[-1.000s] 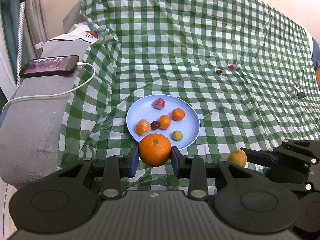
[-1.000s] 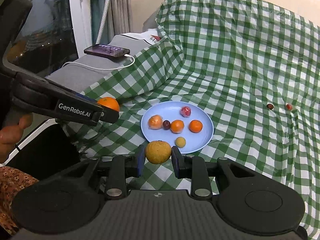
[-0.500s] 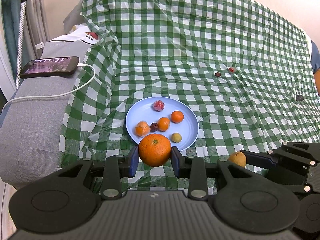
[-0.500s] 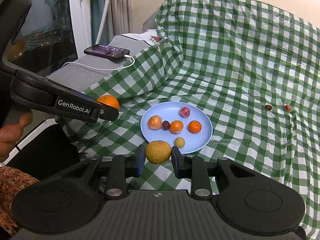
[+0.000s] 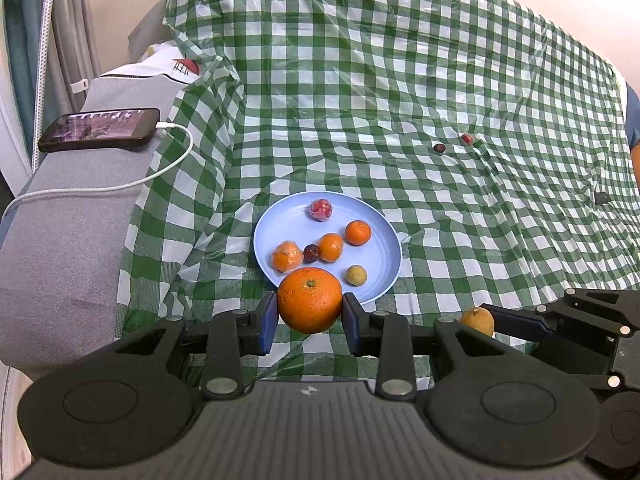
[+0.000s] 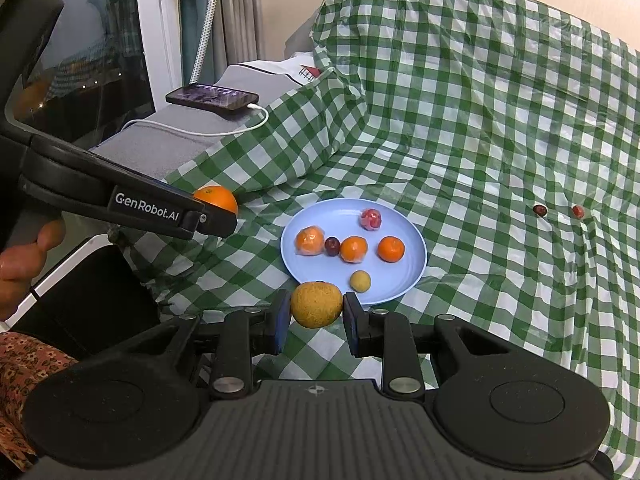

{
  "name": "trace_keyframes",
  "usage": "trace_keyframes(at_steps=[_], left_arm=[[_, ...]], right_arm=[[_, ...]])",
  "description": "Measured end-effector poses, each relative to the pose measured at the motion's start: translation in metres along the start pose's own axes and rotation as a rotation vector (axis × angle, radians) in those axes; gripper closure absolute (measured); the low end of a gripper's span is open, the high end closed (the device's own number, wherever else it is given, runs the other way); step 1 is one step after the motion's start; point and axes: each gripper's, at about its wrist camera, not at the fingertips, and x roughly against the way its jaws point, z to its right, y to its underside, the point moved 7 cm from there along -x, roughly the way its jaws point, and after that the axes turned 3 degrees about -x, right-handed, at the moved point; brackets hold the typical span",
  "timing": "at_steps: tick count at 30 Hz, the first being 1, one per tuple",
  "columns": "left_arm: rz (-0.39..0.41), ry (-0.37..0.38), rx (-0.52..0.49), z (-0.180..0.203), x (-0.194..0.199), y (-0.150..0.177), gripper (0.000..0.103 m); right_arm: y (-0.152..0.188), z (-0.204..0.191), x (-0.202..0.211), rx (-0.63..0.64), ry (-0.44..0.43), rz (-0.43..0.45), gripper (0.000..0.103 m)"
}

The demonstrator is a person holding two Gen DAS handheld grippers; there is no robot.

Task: Organize fruits
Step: 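Carry the tangerine and yellow fruit over the blue plate with both tools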

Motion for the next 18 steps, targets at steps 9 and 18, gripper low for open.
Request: trace_keyframes(at_steps=[9,18], left_arm=[[-0.013,0.0,0.01,-0.006,-0.011,-0.004,0.065],[-0.032,-0.008,0.02,-0.014,-0.035,-0.019,0.065]], right_arm=[[-0.003,0.004,-0.009,-0.011,0.001,-0.017,0.074],[-0.013,0.02,-0.03,-0.037,0.019,-0.024,0.074]])
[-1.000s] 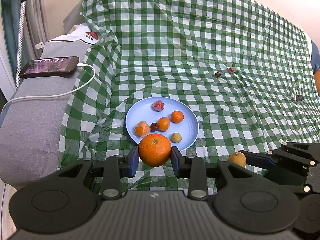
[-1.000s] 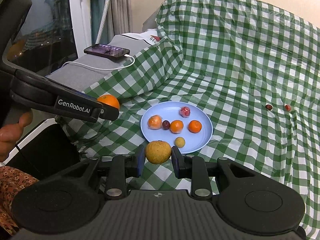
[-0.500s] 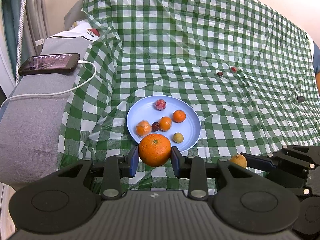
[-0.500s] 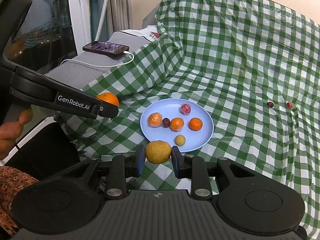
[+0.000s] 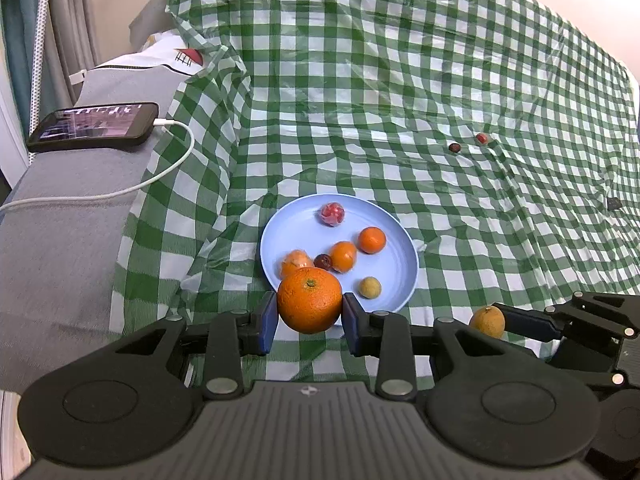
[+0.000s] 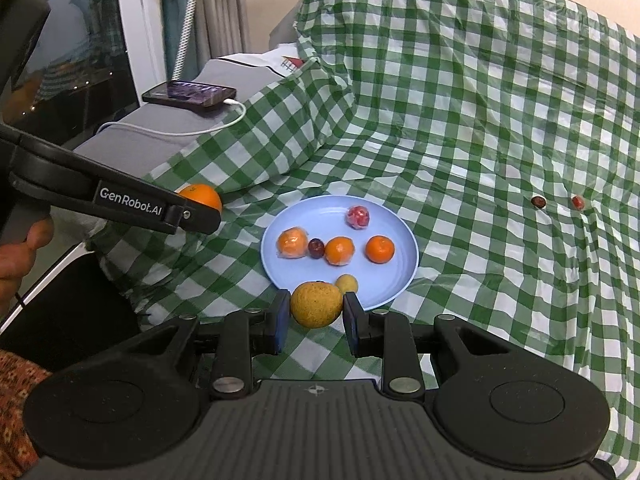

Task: Organize fruits
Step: 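Carry the tangerine and yellow fruit over the blue plate with both tools, then open both tools to drop the fruits onto the plate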

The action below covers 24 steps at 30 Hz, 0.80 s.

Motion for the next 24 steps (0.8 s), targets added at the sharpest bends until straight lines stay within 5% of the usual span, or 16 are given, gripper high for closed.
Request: trace_keyframes(at_steps=[24], left_arm=[[-0.098,-0.024,-0.025,-0.01,-0.122,-0.05,0.065]], right_arm=[[-0.035,0.047,-0.113,-0.025,0.046,-0.074,0.074]])
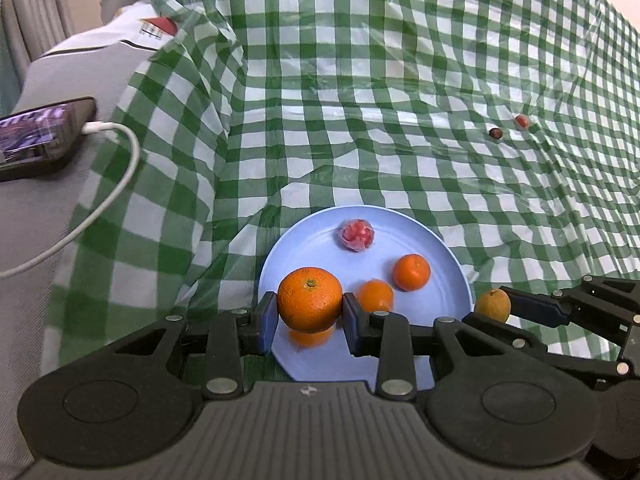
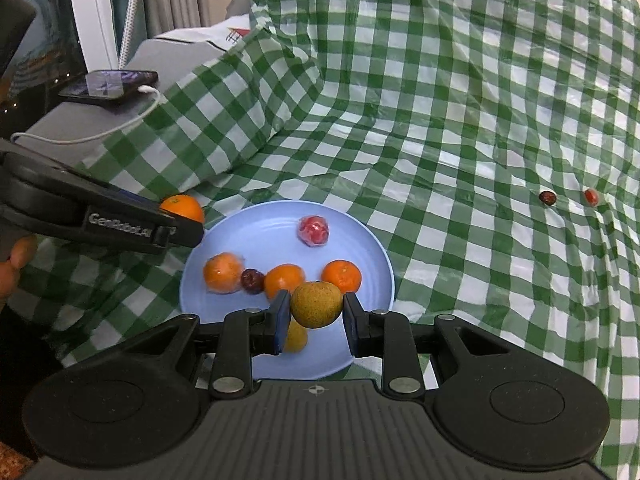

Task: Organize fruits
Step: 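Open both tools to drop the fruits onto the plate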

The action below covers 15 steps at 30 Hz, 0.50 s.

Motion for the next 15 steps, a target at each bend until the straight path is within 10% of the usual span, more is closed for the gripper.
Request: trace_keyframes(at_steps=[10,12,15], left_arm=[[-0.029,-0.002,-0.058,0.002,-0.038,-0.01,0.063],[0.0,-0.009,-0.072,0.002,-0.037,-0.013,0.023],[0.097,-0.056,-0.082,0.001,-0.018,-0.018,0.0]], right_arm=[[-0.002,0.002,-0.037,0.033,-0.003,-0.056,0.073],[-0.004,0.002,-0.04,0.036,-0.012,-0.062,0.065],[-0.008,0.005,-0.031,0.036,0.02,-0.038,0.027]])
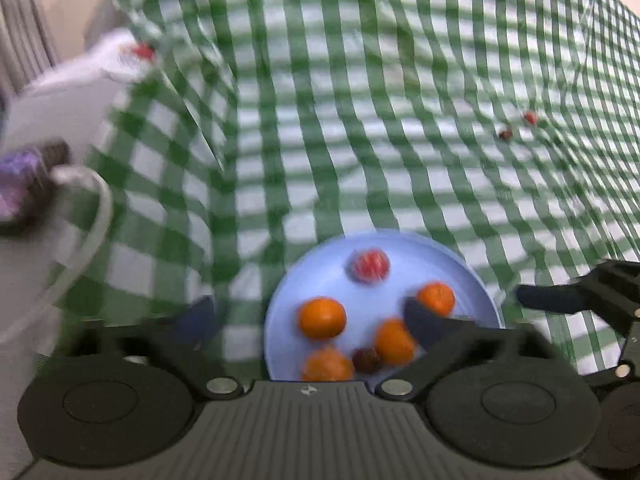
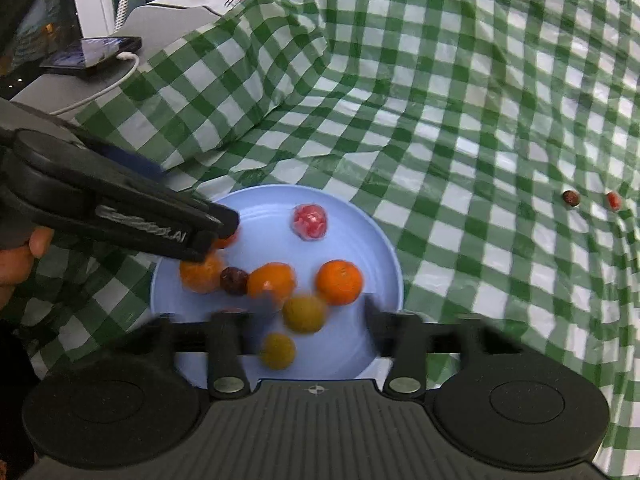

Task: Organize fruits
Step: 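Open both tools to drop the fruits onto the plate, then withdraw both open tools from the plate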

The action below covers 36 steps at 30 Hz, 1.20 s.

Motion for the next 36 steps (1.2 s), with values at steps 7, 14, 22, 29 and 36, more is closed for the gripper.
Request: trace_keyframes(at_steps=[7,14,22,29,36], left_arm=[[-0.037,0.012,-0.01,0.001,0.039,0.023,0.0],[-0.08,0.018,0.066,-0.001,0.088,0.066,0.0],[-0.013,-0.002,0.086,0.001,0.135,0.081,0.0],[0.036,-0.011,0.096,0.006,0.166,0.086,0.0],[0.075,-0.015,0.092,0.011,0.187,0.088,0.0]], right_arm=[[0.018,0.001,0.043,-0.059,0.002,-0.03,0.009],[0.047,-0.022,0.091,-0.112,-0.044,-0.052,0.006],[0.058,-0.04,0.129,-0.089,0.001,0.021,0.004],[0.06,-0.044,0.155,-0.086,0.025,0.086,0.004],[0.062,-0.044,0.172,-0.084,0.037,0.129,0.003]])
